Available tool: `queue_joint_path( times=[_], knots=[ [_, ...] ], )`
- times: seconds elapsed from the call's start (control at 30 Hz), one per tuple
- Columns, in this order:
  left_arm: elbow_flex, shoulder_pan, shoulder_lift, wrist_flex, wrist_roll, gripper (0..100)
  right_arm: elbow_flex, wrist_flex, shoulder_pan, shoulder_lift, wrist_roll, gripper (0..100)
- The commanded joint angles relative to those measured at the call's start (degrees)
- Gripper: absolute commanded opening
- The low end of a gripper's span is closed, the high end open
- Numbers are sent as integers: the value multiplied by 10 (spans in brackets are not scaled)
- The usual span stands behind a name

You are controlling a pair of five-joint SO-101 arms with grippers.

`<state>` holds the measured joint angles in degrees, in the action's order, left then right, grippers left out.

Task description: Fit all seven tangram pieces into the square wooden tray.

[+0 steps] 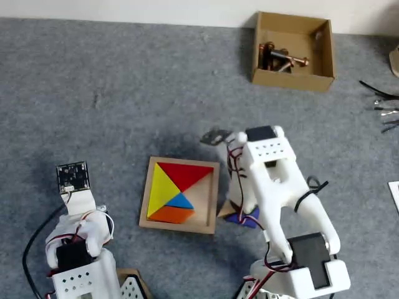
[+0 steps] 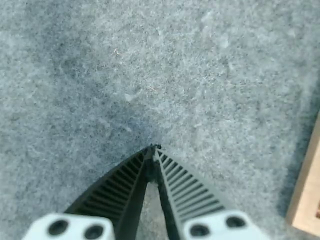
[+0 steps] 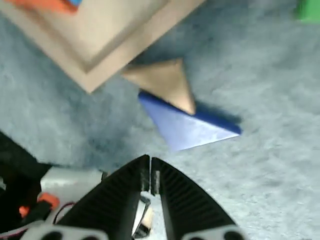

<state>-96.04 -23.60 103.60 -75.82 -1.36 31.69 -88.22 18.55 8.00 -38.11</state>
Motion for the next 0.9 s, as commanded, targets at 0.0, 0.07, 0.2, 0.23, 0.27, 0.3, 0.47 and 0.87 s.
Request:
queue_joint_path(
  times=[0.0, 0.07, 0.2, 0.23, 0.27, 0.3, 0.47, 0.87],
  knots=[
    [-11, -7, 3, -2, -6, 5, 15, -4, -14, 31, -21, 10],
    [-11, -7, 3, -2, -6, 5, 28, -2, -24, 31, -22, 10],
    [-11, -7, 3, -2, -6, 5, 66, 32, -44, 31, -22, 10],
    [-11, -7, 3, -2, -6, 5, 78, 43, -45, 31, -22, 10],
    [-11, -7, 3, -2, -6, 5, 87, 51, -45, 31, -22, 10],
    [-11, -7, 3, -2, -6, 5, 98, 61, -44, 31, -22, 10],
    [-11, -7, 3, -2, -6, 5, 124, 112, -44, 27, -19, 10],
    [-11, -7, 3, -2, -6, 5, 124, 205, -45, 26, 43, 10]
  ],
)
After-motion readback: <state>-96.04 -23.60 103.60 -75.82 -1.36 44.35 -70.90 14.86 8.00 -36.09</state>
